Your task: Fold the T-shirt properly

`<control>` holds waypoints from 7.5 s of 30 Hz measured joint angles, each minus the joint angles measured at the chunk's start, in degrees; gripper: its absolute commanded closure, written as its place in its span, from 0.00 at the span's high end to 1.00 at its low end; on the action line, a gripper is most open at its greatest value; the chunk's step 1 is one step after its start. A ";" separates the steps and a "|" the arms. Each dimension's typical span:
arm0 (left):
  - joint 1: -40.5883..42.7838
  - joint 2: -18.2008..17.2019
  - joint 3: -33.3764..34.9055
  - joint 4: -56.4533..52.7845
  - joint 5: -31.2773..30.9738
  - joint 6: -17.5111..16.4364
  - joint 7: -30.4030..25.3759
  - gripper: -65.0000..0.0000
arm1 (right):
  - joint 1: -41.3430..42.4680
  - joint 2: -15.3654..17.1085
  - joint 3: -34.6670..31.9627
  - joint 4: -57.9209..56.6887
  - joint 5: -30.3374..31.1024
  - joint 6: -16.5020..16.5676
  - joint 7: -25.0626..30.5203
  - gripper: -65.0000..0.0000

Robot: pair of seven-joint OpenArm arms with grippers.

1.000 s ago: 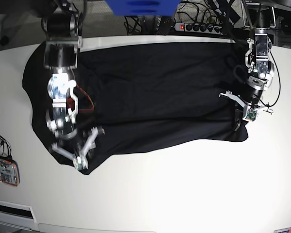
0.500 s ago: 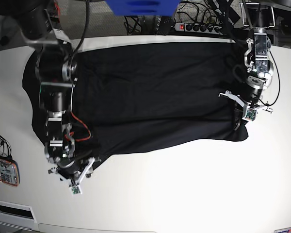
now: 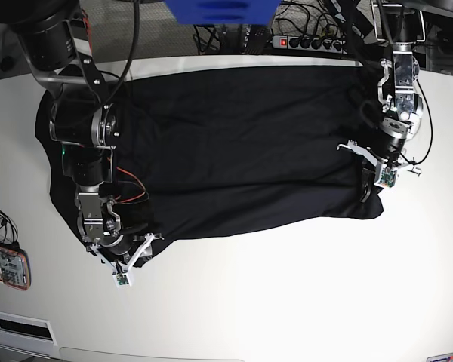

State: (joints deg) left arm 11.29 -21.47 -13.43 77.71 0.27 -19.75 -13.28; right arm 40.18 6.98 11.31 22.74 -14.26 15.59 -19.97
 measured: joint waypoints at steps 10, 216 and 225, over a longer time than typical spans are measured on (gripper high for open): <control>-0.13 0.02 0.00 0.00 0.02 -0.09 0.00 0.00 | 0.02 -0.02 -0.02 -0.02 0.13 -0.02 0.20 0.00; 13.75 12.37 -7.23 7.58 14.75 0.00 -23.19 1.00 | -62.38 -9.05 6.49 88.91 -0.76 0.24 -10.01 0.46; 12.96 14.19 0.68 5.40 14.43 -0.04 -13.60 1.00 | -55.89 -8.94 6.36 88.24 -0.57 0.44 -17.14 0.46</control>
State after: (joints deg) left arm 24.25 -7.29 -12.75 83.11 14.70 -19.79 -26.87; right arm -15.70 -1.96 17.67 110.98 -14.83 16.03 -37.10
